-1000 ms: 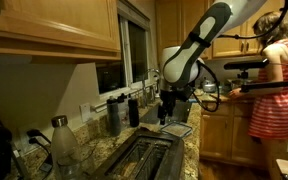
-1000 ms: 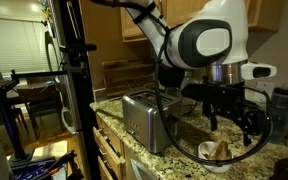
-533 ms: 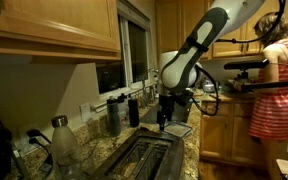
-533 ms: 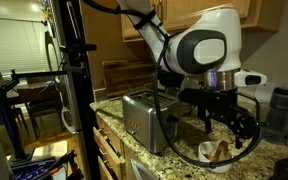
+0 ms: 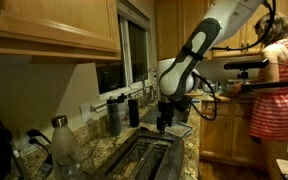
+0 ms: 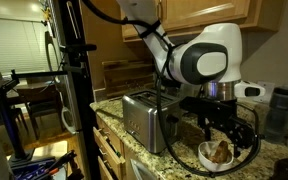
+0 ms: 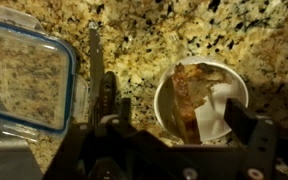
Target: Take the slice of the bread at the left and place it in the top compartment of the toaster then take the remaining slice of bread and put it in the bottom compartment of the toaster
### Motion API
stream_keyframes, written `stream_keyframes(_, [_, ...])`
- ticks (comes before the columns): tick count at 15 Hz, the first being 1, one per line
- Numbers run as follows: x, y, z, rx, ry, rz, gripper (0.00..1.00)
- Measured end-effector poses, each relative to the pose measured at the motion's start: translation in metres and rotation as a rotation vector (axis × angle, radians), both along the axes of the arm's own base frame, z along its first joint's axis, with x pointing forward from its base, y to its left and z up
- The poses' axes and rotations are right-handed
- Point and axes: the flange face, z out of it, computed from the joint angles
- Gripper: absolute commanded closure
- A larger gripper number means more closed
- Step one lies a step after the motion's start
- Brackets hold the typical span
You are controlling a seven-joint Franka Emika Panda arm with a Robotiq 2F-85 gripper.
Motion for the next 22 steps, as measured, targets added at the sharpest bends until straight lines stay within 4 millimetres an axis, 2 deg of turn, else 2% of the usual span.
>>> stream_keyframes(7, [0.010, -0.003, -0.010, -0.003, 0.005, -0.006, 0.80])
stream_keyframes(9, [0.012, -0.003, -0.012, -0.004, 0.006, -0.007, 0.90])
stream_keyframes(11, [0.013, -0.003, -0.013, -0.004, 0.006, -0.006, 0.94])
stream_keyframes(13, [0.014, -0.003, -0.013, -0.004, 0.005, -0.006, 0.91])
stream_keyframes(22, [0.017, 0.000, -0.010, -0.003, -0.001, -0.001, 0.91])
